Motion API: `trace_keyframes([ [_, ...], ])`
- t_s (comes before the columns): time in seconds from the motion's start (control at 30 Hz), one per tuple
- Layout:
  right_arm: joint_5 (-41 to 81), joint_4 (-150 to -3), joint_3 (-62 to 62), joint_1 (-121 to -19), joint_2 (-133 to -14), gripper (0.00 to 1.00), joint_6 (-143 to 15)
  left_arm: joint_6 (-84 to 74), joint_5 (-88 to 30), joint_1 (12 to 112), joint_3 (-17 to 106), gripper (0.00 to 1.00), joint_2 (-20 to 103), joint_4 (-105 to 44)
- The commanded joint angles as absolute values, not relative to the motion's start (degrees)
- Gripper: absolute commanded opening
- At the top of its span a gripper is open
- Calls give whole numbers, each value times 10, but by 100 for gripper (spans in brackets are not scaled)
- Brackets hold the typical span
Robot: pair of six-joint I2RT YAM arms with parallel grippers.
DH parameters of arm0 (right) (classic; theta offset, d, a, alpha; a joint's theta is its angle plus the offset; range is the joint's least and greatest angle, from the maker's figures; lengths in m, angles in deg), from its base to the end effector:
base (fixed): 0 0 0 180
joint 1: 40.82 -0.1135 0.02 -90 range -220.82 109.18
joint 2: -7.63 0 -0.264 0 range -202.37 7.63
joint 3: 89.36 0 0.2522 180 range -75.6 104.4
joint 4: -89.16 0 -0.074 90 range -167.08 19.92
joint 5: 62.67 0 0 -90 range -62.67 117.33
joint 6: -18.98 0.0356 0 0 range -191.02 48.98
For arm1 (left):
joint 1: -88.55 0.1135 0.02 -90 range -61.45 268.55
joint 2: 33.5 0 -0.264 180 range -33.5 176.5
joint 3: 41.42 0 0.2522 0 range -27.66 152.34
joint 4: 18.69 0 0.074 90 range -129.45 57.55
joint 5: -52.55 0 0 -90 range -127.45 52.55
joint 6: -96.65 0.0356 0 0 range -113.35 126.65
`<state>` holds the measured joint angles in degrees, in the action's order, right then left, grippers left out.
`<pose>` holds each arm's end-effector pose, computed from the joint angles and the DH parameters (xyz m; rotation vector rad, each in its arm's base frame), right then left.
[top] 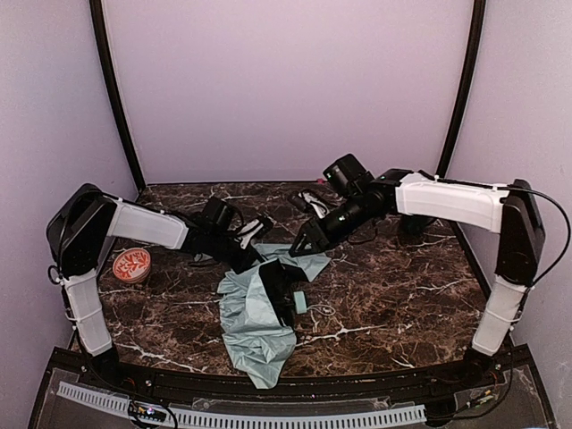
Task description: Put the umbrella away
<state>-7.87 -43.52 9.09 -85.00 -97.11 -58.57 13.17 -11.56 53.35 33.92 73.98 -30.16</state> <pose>0.2719 0.2928 0.2582 -0.9855 2.4617 1.1477 0.3094 -0.2373 0.1580 1.0546 2.1167 -0.7739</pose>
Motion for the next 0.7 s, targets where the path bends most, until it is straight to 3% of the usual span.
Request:
trace_keyframes([
  [0.0, 22, -457, 51, -889, -870, 40, -614, 104, -96, 530, 369, 0, 766, -334],
  [0.27, 231, -624, -51, -1095, -759, 49, -786, 113, -129, 530, 361, 0, 774, -339],
  [0.47, 324, -589, 13, -1216, -855, 62, -929, 122, -134, 530, 363, 0, 780, -343],
  [0.67, 419, -562, 54, -1205, -971, 71, -964, 126, -130, 530, 364, 0, 779, -349],
])
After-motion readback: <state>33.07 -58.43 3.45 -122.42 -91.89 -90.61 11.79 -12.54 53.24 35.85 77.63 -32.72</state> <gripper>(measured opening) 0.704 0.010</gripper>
